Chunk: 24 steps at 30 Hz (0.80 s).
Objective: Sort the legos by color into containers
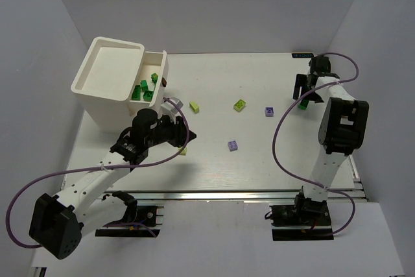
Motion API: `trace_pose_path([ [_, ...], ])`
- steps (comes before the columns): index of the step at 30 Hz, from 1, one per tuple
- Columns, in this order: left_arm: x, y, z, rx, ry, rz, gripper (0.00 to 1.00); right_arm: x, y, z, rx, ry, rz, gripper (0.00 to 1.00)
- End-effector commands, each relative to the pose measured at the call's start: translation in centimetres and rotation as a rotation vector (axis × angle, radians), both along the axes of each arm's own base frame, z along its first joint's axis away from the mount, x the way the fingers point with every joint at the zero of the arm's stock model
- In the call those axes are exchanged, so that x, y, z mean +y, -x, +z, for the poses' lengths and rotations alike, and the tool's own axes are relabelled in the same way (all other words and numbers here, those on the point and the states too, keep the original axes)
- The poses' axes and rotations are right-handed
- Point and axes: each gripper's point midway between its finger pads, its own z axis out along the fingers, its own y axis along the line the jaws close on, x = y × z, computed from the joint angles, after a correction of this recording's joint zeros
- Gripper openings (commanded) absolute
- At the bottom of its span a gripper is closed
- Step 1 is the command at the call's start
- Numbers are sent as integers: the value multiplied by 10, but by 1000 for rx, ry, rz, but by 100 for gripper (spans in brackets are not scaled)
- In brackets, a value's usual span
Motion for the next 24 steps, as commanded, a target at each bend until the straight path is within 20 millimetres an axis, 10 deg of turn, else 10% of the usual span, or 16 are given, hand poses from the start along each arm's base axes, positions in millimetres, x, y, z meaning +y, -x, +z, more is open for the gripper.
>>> trace_pose_path([
  [1,-5,6,11,-34,30,-26,36,-8,-14,6,-25,10,-25,82],
  [9,-3,6,14,-41,31,-22,37,-4,-19,-19,13,-27,-33,78],
  [24,-4,8,13,-42,21,-29,37,-2,-19,-21,-3,-42,-18,40],
])
